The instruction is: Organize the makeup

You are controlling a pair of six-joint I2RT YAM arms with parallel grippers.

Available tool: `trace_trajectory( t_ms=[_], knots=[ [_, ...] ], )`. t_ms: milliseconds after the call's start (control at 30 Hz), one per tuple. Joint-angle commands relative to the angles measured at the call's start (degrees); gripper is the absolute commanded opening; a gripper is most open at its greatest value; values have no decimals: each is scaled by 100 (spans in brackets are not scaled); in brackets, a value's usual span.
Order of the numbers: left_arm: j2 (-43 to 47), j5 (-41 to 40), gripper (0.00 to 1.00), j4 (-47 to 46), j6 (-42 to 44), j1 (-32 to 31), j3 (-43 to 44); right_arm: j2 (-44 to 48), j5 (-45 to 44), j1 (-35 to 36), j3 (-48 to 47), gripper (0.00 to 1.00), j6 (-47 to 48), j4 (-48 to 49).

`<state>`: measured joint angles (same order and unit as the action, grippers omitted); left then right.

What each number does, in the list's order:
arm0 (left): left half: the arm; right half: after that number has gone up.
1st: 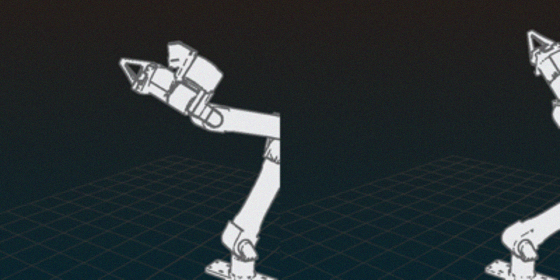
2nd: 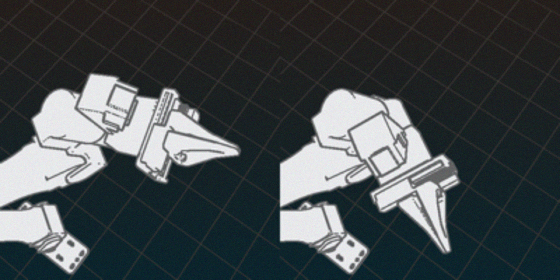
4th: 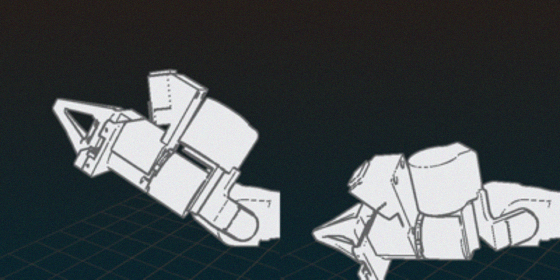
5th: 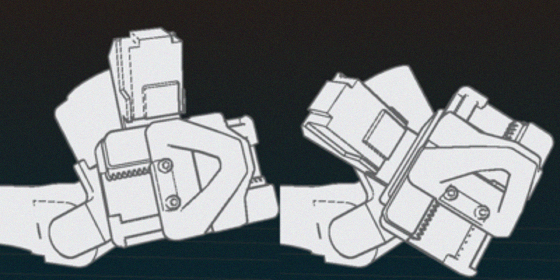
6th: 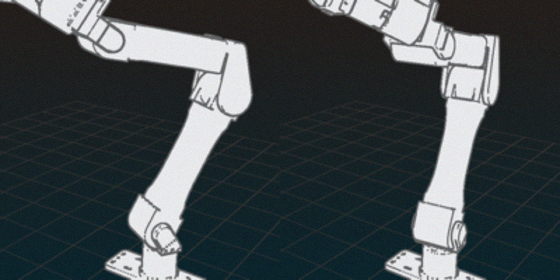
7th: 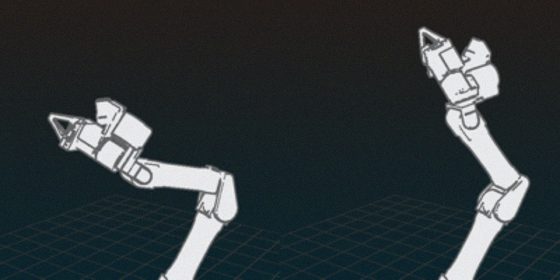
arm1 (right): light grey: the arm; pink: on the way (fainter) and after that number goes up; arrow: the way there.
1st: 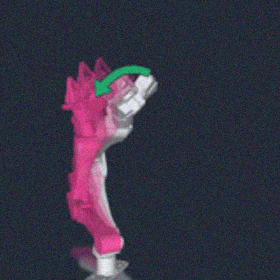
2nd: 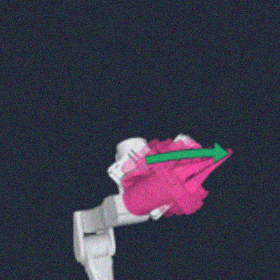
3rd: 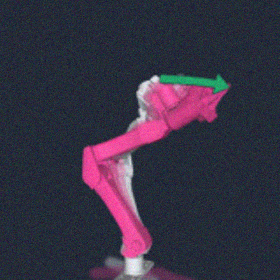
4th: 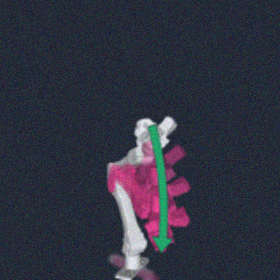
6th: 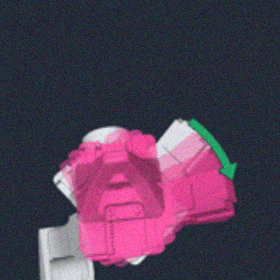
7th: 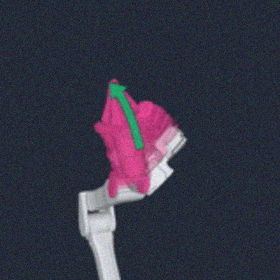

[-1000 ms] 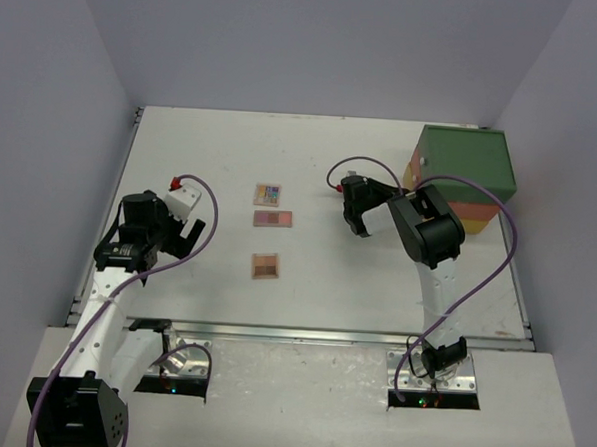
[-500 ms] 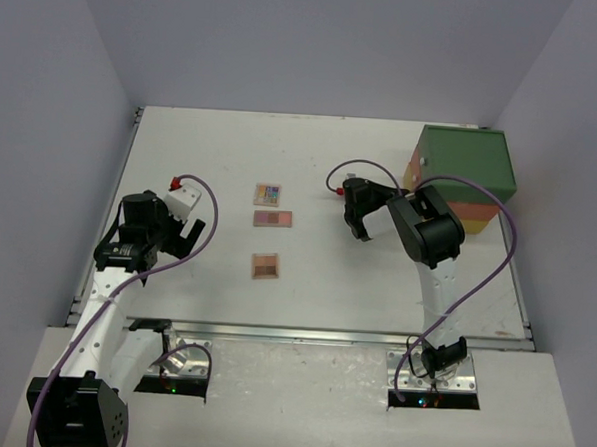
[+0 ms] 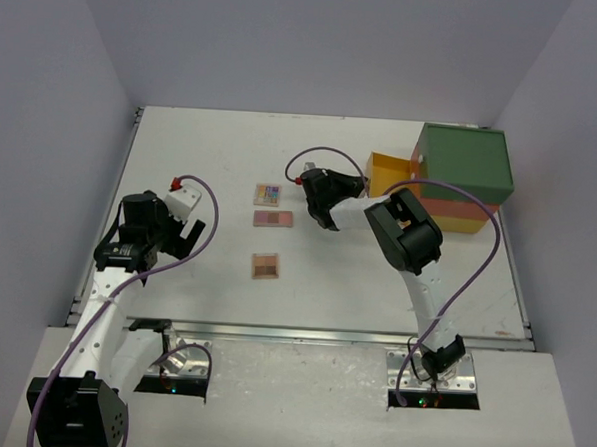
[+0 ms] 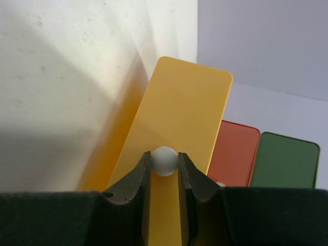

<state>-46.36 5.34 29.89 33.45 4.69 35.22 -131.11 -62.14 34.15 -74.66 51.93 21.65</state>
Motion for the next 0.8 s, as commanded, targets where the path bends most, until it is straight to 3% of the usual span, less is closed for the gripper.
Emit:
trace_trajectory(
  t_ms=[0,100,167,233,300,333,600,700,767],
  knots=[
    [142,46,100,-73,53,44,192,-218,73,68,-804,0,-1455,-1643],
    [169,53,100,-55,39,49,187,-366,124,165,-988,1,-1594,-1814],
    [183,47,100,-26,39,50,197,-419,239,189,-1124,13,-1868,-2145],
    [202,53,100,-3,37,50,206,-433,352,189,-1212,17,-2041,-2314],
    [244,37,100,53,39,50,222,-423,444,189,-1106,39,-1984,-2341],
    [261,37,100,63,39,50,223,-412,511,189,-1069,42,-1976,-2342],
    [352,76,100,186,9,45,278,198,889,312,-906,49,-2455,-2730],
    [420,107,100,246,-20,50,292,838,1540,520,-886,62,-2929,-3104],
    [449,116,100,283,-29,50,304,1129,2131,697,-1113,64,-3400,-3617]
  ],
)
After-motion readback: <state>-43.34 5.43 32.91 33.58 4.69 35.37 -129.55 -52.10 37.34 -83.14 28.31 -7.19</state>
